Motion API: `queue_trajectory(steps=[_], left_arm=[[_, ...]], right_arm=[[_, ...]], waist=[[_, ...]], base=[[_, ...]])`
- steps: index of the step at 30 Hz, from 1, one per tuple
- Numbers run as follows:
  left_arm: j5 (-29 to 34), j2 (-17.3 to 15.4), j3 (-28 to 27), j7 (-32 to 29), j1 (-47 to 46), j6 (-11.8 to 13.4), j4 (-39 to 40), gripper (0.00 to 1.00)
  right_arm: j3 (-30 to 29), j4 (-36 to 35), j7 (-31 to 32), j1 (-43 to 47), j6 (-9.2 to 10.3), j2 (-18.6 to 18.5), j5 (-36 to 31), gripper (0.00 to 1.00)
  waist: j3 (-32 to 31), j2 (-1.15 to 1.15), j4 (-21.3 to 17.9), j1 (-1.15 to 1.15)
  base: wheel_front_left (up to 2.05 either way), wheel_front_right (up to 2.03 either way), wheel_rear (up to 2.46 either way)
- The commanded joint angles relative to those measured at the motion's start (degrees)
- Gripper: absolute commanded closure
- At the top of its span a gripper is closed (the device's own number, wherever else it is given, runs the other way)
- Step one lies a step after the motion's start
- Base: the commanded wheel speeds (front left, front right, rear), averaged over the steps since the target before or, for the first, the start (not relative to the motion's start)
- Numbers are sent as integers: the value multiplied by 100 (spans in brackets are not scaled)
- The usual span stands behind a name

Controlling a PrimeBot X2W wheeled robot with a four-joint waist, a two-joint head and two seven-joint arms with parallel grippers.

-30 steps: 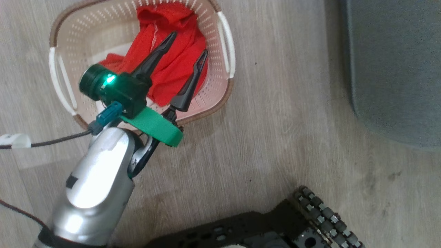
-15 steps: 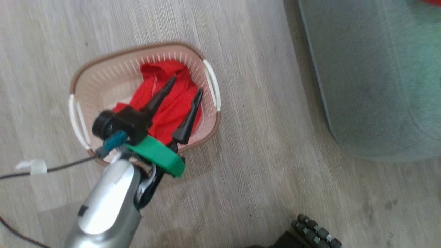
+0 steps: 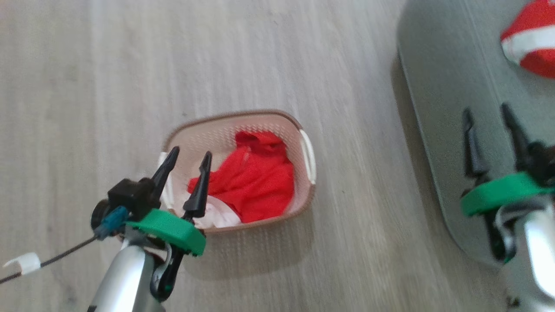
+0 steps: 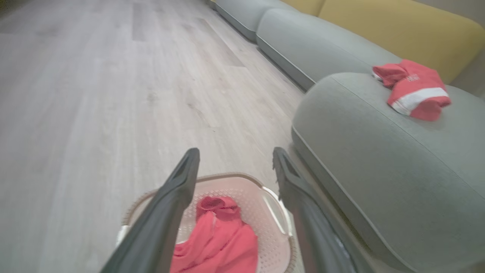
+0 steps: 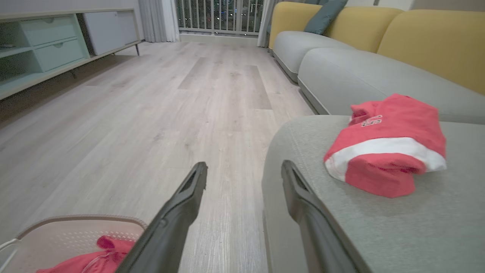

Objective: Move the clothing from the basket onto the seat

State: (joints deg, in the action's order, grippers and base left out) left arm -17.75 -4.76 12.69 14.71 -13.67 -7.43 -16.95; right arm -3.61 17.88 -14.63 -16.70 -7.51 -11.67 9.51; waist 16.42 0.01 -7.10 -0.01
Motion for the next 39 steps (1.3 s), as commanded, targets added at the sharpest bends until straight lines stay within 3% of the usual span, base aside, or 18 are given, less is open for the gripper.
queue_trajectory(steps=[1, 9, 17, 39], left_arm=[[82, 2, -285, 29, 30, -5, 126, 0], [423, 82, -1015, 29, 363, -6, 84, 0], [611, 145, -1505, 29, 773, -6, 82, 0], [539, 187, -1551, 29, 1004, -6, 95, 0]], right_arm=[[120, -226, -37, 154, 2, 40, -121, 0], [300, -204, -37, 811, 2, 616, -304, 0], [424, -93, -37, 1093, 2, 734, -396, 0], [476, 119, -37, 1213, 2, 807, -427, 0]], waist=[[-465, -1, 469, 1], [-947, -1, 783, 1], [-1363, -1, 752, 1], [-1558, -1, 698, 1]], base=[[0, 0, 0], [0, 0, 0], [0, 0, 0], [0, 0, 0]])
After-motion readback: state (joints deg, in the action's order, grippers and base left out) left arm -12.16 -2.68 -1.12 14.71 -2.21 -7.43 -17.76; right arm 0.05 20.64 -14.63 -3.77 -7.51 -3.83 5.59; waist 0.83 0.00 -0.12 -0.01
